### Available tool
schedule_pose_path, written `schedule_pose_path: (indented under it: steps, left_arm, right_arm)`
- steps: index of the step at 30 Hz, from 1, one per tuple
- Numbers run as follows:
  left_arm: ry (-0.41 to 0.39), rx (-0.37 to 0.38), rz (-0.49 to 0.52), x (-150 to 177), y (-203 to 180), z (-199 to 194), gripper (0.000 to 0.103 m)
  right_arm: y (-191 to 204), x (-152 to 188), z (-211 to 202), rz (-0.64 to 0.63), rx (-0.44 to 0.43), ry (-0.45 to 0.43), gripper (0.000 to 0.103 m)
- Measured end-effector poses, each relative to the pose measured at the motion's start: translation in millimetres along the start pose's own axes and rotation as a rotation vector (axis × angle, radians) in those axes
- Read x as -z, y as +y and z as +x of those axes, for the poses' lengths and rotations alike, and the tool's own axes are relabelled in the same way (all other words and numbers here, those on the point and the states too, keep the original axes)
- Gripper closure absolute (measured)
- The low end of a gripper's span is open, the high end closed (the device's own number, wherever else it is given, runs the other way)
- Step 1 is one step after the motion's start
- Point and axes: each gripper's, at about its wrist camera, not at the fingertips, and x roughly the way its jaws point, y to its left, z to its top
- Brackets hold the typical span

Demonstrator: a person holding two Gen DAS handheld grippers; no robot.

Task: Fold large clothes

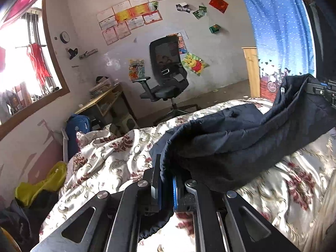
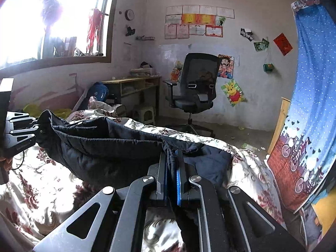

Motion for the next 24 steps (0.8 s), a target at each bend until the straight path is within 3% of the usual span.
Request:
schedule_pose_path:
  steps: [5, 11, 20, 24]
  left_arm:
    - [0.057, -0.035, 0.025, -27.6, -2.1, 35.7, 0.096]
    - [0.112, -0.026, -0.056, -50.7, 4.7, 75.5, 0.096]
    - [0.103, -0.031, -0.072, -56.7, 9.3, 144.7, 0.096]
    - [0.100, 0.000, -0.078, -55.3, 9.5, 178.6, 0.096]
  right_arm:
    - [-16.9, -21.6, 42.9, 0.037, -0.018, 0.046, 0.097]
    - [-25.7, -33.5, 87.3, 0.034, 0.000, 0.055, 0.097]
    - [-25.5, -55.4, 146.6, -0.036, 0.044, 0.015, 0.097]
    - [-25.2, -68.2, 172.6, -0.049, 0.067, -0.025, 0.101]
